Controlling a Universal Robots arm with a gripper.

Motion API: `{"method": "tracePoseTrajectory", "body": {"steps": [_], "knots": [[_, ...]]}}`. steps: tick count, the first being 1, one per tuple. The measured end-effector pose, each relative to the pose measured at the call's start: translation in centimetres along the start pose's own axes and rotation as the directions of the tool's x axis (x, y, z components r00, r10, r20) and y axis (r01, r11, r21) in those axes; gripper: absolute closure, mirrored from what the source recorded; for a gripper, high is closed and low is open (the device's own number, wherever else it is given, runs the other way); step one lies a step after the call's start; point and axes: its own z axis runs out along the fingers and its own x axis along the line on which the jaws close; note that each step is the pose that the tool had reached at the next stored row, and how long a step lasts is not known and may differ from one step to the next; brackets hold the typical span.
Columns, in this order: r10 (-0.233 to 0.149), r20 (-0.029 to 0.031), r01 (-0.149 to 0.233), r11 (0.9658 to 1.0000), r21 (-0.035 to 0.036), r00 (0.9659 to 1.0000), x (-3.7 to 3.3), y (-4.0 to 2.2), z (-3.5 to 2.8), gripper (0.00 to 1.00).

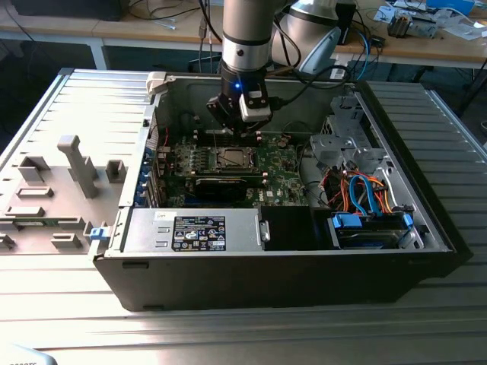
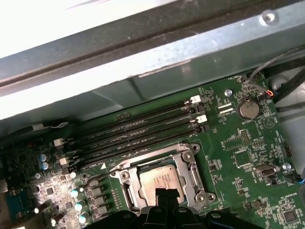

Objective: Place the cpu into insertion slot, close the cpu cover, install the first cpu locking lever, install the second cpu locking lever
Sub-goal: 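Install the first cpu locking lever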

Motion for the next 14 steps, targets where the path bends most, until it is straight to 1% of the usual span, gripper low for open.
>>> {"method": "tracePoseTrajectory", "body": {"steps": [2, 6, 7, 8, 11, 13, 14], "knots": [[-0.034, -0.0014, 0.034, 0.9994, -0.0050, 0.9994, 0.00, 0.00, 0.00, 0.89], [-0.062, -0.0037, 0.062, 0.9980, -0.0142, 0.9981, 0.00, 0.00, 0.01, 0.89], [-0.080, -0.0045, 0.080, 0.9966, -0.0178, 0.9968, 0.00, 0.00, 0.01, 0.89], [-0.105, -0.0051, 0.105, 0.9943, -0.0211, 0.9945, 0.00, 0.00, 0.02, 0.89], [-0.139, -0.0055, 0.139, 0.9900, -0.0233, 0.9903, 0.00, 0.00, 0.02, 0.89], [-0.159, -0.0056, 0.159, 0.9871, -0.0233, 0.9873, 0.00, 0.00, 0.02, 0.89], [-0.175, -0.0057, 0.175, 0.9843, -0.0232, 0.9845, 0.00, -0.01, 0.02, 0.89]]}}
